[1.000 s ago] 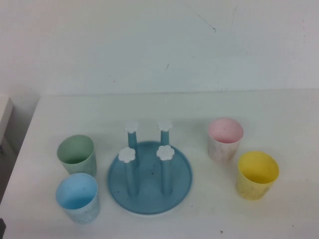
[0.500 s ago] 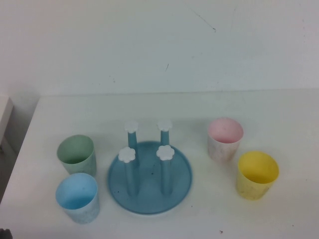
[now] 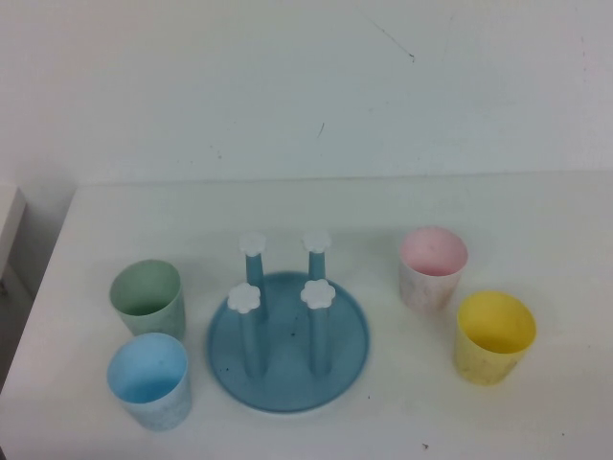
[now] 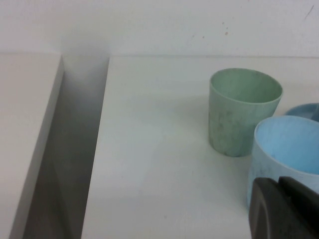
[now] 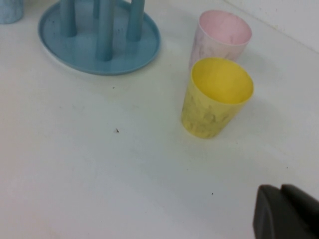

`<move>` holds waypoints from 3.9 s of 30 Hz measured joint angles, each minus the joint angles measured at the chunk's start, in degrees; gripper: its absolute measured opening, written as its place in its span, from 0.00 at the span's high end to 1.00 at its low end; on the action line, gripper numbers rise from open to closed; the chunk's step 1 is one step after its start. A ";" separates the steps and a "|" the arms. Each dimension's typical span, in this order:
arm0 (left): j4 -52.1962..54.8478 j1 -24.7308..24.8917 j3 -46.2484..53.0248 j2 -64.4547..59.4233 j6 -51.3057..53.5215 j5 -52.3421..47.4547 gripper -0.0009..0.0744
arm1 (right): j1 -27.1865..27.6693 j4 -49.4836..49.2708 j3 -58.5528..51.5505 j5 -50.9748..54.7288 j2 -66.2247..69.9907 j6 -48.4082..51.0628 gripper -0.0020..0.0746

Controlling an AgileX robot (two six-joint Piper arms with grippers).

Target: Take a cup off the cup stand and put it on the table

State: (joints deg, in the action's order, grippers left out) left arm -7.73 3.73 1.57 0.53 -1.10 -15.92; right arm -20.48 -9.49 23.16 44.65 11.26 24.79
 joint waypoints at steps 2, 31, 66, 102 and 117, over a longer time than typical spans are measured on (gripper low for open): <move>0.90 0.00 0.00 0.00 -0.99 -0.92 0.99 | 0.00 0.00 0.00 0.00 0.00 0.00 0.97; 1.32 0.00 -0.10 0.00 -1.20 -2.45 0.99 | 0.00 0.00 0.00 0.00 0.00 0.00 0.97; 1.32 0.00 -0.23 0.00 -1.43 -3.14 0.99 | 10.40 10.09 -1.18 -2.61 -2.83 -10.66 0.97; 1.32 0.00 -0.23 0.00 -1.43 -3.24 0.99 | 19.19 12.80 -24.43 -23.45 -11.98 -15.08 0.97; 1.32 0.00 -0.23 0.00 -1.43 -3.24 0.99 | 21.86 12.70 -24.43 -23.50 -11.98 -15.08 0.97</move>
State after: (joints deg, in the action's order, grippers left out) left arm -6.41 3.73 1.34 0.53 -2.53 -19.16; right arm 1.39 3.21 -1.28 21.15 -0.72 9.72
